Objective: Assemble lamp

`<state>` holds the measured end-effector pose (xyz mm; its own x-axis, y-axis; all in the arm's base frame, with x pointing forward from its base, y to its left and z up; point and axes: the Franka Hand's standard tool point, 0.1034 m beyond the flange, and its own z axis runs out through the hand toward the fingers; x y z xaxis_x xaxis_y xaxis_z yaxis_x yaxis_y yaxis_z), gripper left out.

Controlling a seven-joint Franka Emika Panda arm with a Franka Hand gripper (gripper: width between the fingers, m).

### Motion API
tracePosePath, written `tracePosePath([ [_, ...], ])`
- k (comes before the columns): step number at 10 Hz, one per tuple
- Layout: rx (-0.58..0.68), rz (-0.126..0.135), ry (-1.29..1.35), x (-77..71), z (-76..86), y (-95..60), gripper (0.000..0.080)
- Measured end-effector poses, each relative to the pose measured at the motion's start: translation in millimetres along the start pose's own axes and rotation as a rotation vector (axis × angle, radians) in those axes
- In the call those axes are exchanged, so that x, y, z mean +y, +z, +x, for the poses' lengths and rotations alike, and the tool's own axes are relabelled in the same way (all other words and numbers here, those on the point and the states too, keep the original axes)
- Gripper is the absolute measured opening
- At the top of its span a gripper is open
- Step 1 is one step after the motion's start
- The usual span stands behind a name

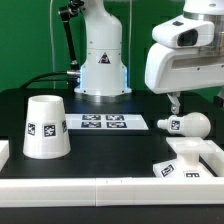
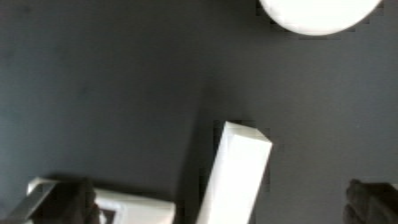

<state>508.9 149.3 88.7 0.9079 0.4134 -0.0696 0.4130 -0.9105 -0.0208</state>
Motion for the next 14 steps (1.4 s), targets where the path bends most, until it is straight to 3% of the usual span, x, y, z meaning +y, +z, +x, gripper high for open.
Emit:
tracePosePath([
  [4,0.028,-0.024,-0.31,-40.1,-7.0,4.2,0.0699],
  [8,0.031,-0.029,-0.323,-37.1,-6.6,4.7,0.0699],
  [9,0.064,-0.08,-0.478,-44.4,-3.6,6.0,0.0699],
  [10,0.067,-0.094,-0.544,-52.5,-9.5,10.3,0.0699],
  [13,0.056,-0.071,-0.555,-57.3,-31.4,26.9,0.0699],
  [14,0.061,-0.073,-0.555,-57.4,-27.8,24.6,0.0699],
])
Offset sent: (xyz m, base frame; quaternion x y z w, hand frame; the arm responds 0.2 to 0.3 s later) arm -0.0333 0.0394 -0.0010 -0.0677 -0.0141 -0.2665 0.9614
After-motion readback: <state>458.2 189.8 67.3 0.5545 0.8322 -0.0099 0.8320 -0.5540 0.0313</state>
